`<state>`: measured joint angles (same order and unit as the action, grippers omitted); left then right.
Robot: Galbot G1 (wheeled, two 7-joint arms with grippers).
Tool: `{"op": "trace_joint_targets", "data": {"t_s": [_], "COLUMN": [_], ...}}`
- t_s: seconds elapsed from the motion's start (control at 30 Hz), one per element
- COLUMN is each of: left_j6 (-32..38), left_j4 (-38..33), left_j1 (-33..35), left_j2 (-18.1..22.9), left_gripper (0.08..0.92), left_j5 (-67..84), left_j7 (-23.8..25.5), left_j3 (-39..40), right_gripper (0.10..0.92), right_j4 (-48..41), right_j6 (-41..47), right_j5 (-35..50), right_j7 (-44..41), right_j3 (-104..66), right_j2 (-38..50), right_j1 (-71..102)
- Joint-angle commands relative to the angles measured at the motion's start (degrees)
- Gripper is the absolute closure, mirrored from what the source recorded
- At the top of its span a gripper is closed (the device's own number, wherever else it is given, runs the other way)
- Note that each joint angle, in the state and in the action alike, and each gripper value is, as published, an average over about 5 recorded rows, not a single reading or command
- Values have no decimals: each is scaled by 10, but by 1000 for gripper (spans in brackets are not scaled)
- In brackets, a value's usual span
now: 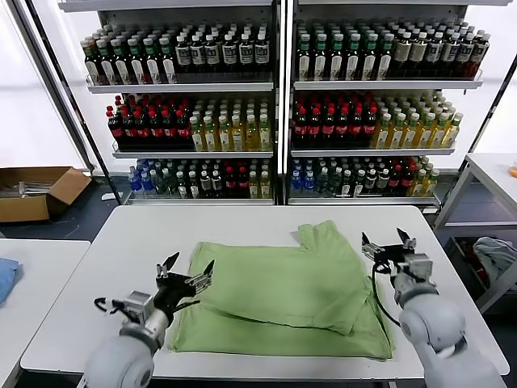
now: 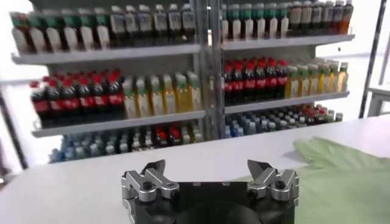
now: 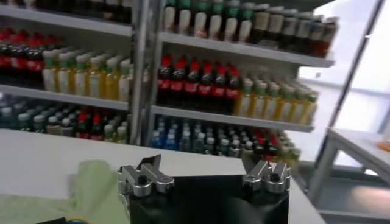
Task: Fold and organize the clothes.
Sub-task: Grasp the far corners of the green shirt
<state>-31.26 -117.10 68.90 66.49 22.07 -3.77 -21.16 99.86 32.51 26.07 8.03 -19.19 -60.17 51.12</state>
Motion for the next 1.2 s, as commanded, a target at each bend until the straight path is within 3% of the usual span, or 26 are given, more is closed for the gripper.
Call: {"op": "trace_joint_targets", "data": {"t_s": [0.03,0.6,1.2], "left_j6": [-18,-17,-15], "left_j4": [208,325,362], "left_j1": [-181,-242,-244], "left_j2": [-13,-2,12], "left_gripper": [177,177,209], "left_j5": [60,41,26], "left_j7": [29,34,37], "left_j3": [43,76,85], "right_gripper": [203,203,203], "right_j4": [-181,-342,-372], "right_j6": [6,6,6], "right_j5": [30,-34,-64], "right_j7": [-64,-36,-26], "right_j3": [97,96,80], "right_j2": [-3,-130,-173], "right_j1": [-165,-227,-214]}}
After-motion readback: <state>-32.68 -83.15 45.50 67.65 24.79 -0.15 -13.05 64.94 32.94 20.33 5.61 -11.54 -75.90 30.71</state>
